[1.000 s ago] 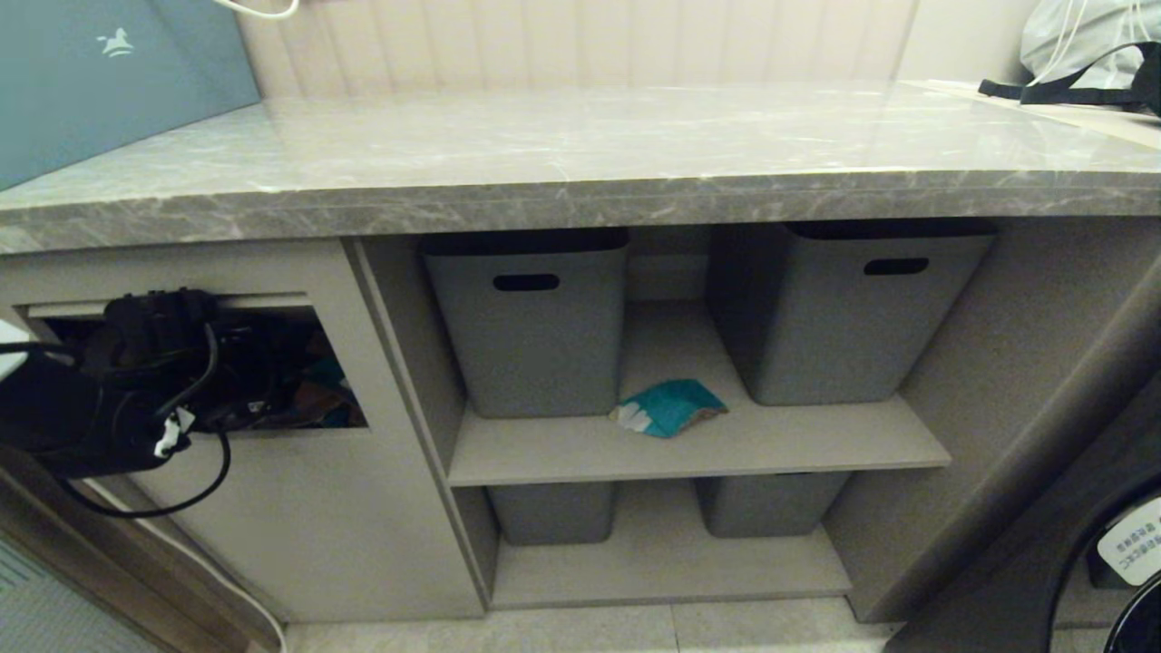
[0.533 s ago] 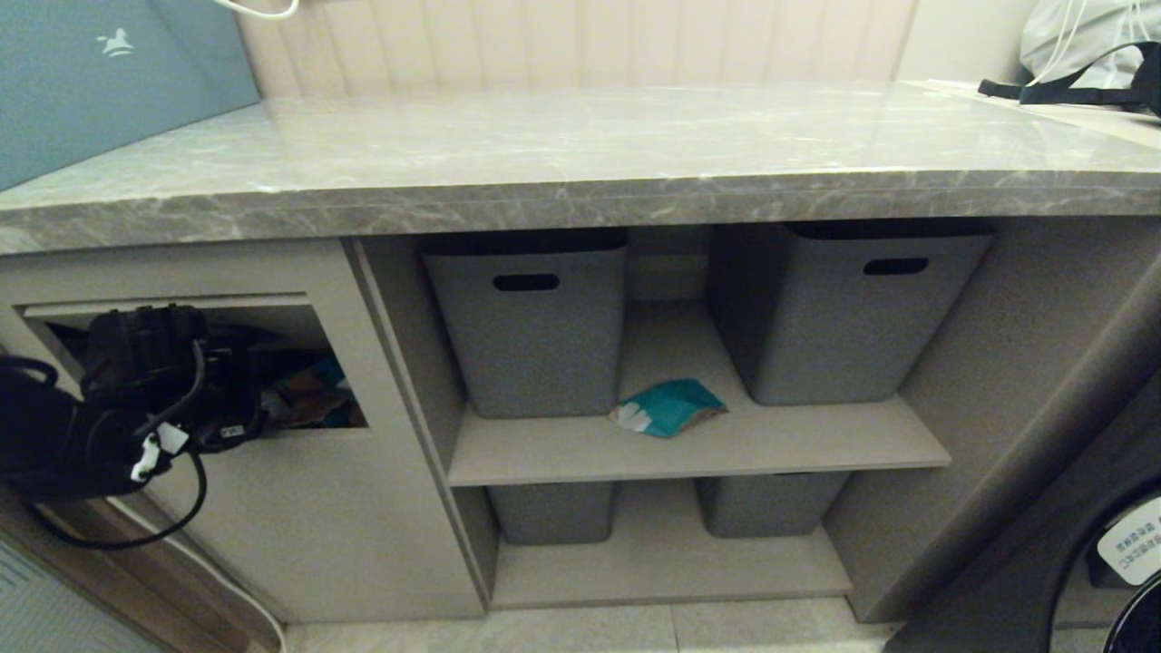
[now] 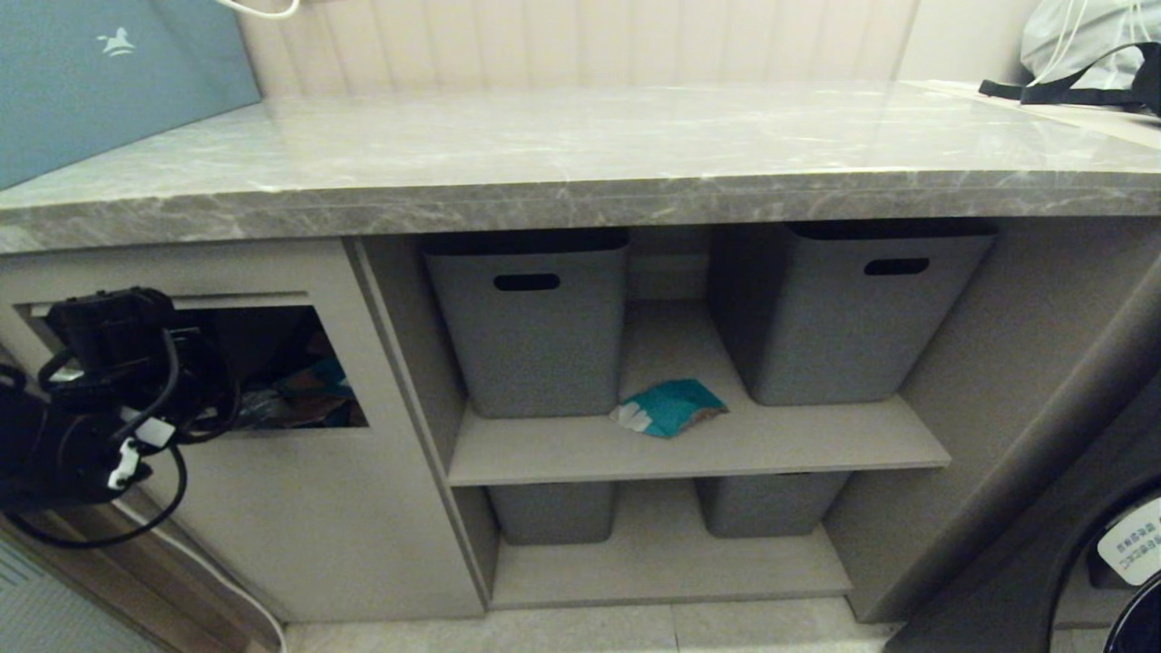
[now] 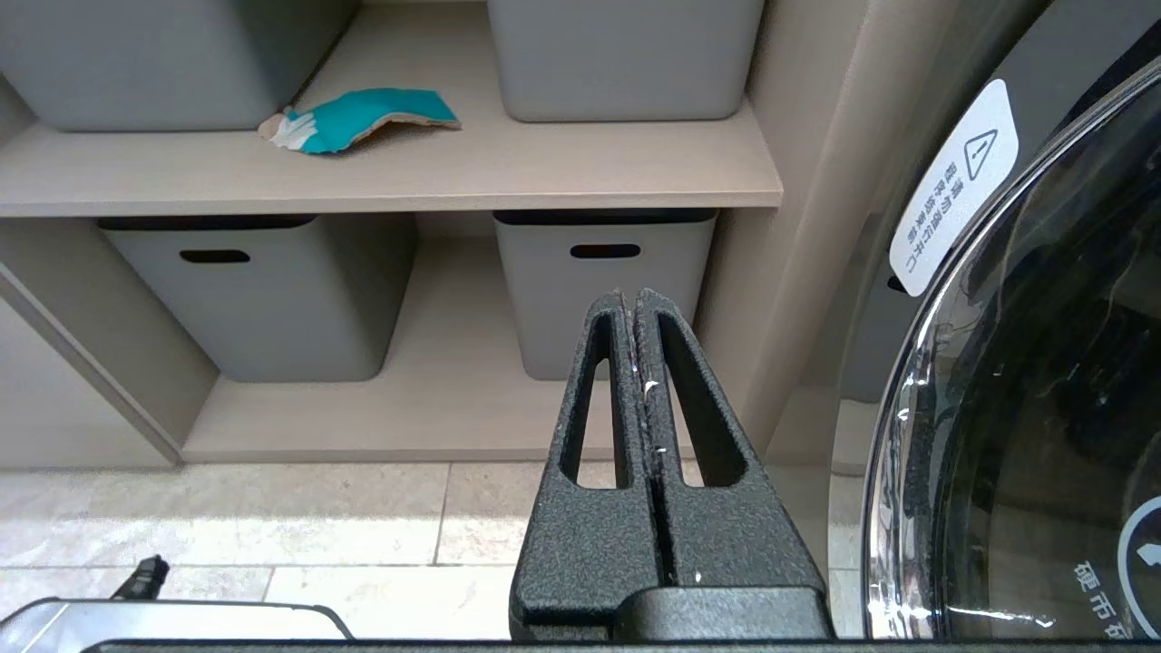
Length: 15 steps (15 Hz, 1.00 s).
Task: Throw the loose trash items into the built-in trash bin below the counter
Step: Put the garbage in the trash can
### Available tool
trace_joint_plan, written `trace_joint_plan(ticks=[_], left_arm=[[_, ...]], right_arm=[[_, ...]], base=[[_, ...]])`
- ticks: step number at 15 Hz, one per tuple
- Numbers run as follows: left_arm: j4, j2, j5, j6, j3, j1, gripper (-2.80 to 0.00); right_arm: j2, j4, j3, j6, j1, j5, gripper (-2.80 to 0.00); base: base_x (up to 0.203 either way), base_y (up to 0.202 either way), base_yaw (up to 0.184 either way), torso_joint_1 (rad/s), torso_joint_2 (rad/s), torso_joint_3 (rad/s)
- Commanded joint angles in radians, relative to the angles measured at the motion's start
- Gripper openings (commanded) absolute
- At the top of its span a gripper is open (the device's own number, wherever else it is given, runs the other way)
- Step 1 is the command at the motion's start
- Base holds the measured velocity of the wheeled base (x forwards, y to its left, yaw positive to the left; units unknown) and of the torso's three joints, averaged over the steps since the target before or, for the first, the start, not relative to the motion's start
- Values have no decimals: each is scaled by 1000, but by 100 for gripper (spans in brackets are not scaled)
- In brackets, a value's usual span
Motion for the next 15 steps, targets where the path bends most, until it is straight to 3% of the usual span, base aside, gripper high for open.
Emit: trace_joint_plan(ticks=[1, 4, 8, 15], left_arm=[[-25, -21, 0, -7, 1, 1, 0], [-22, -39, -5, 1, 43, 0, 0], [-19, -82, 13, 90, 182, 1, 0], [-24, -197, 67, 92, 331, 6, 0]], right_arm=[[-1, 0, 0, 0, 0, 0, -280], [-1, 0, 0, 0, 0, 0, -280], [-1, 0, 0, 0, 0, 0, -280], [-1, 0, 0, 0, 0, 0, -280]], base=[[0, 0, 0, 0, 0, 0], [0, 0, 0, 0, 0, 0], [0, 0, 0, 0, 0, 0], [0, 0, 0, 0, 0, 0]])
